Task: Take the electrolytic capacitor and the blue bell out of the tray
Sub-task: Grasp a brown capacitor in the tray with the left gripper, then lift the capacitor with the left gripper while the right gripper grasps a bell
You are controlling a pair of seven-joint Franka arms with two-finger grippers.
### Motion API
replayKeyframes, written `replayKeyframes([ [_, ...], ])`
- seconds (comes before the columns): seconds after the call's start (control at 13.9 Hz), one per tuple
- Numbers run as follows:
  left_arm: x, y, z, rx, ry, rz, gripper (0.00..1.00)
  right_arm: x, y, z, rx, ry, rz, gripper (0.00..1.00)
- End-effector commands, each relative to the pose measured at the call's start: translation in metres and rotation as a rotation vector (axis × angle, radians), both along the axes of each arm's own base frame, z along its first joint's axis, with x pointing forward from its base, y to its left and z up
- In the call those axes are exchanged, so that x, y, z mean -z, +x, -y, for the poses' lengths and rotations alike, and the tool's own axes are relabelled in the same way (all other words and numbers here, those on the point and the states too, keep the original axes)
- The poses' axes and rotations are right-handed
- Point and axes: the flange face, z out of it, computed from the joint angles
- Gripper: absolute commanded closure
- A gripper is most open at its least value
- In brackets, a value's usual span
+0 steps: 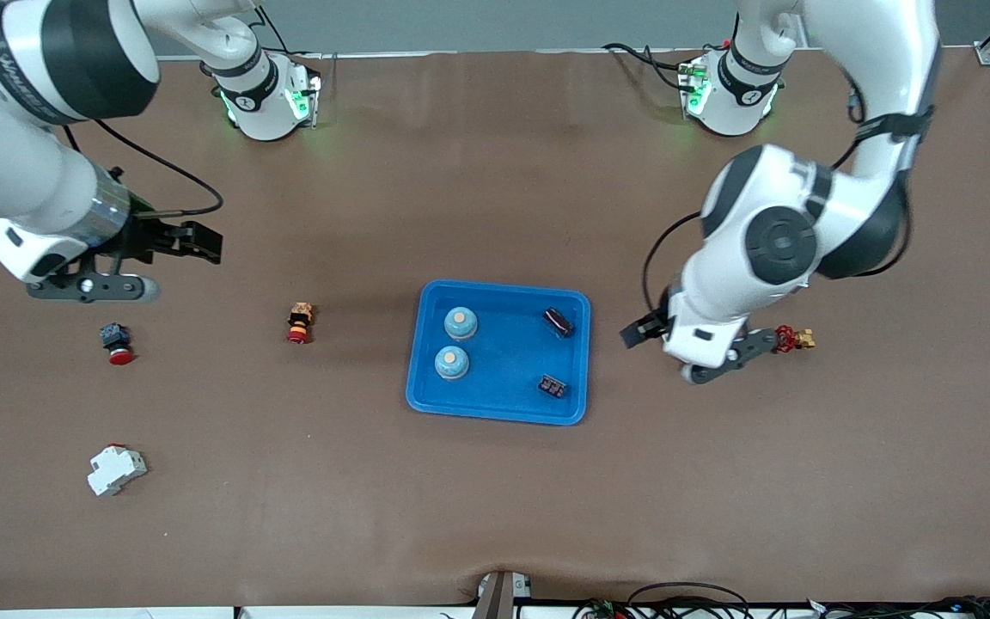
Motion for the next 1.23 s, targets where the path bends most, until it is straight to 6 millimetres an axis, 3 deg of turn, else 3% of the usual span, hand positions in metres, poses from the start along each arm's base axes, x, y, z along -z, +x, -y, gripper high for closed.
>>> replayKeyframes([
  [0.0,0.044,-0.009,0.032,-0.137,-0.023,0.015,0.00,0.021,0.005,-0.036,0.038,-0.002,0.002,0.00],
  [0.29,0.093,-0.040,0.057,-0.235,-0.053,0.060,0.00,0.064,0.006,-0.084,0.067,-0.040,-0.046,0.00],
  [0.43,0.119,-0.051,0.067,-0.259,-0.027,0.072,0.00,0.076,0.008,-0.100,0.094,-0.048,-0.031,0.00],
  [0.5,0.131,-0.061,0.078,-0.267,0.000,0.069,0.05,0.079,0.010,-0.103,0.106,-0.039,-0.022,0.00],
  [0.72,0.161,-0.076,0.091,-0.288,0.070,0.075,0.09,0.096,0.012,-0.121,0.172,0.126,-0.091,0.00],
  [0.94,0.182,-0.086,0.103,-0.283,0.087,0.053,0.15,0.116,0.013,-0.147,0.159,0.149,-0.047,0.00],
  [1.15,0.187,-0.090,0.105,-0.279,0.092,0.045,0.25,0.147,0.003,-0.174,0.204,0.168,0.036,0.00],
])
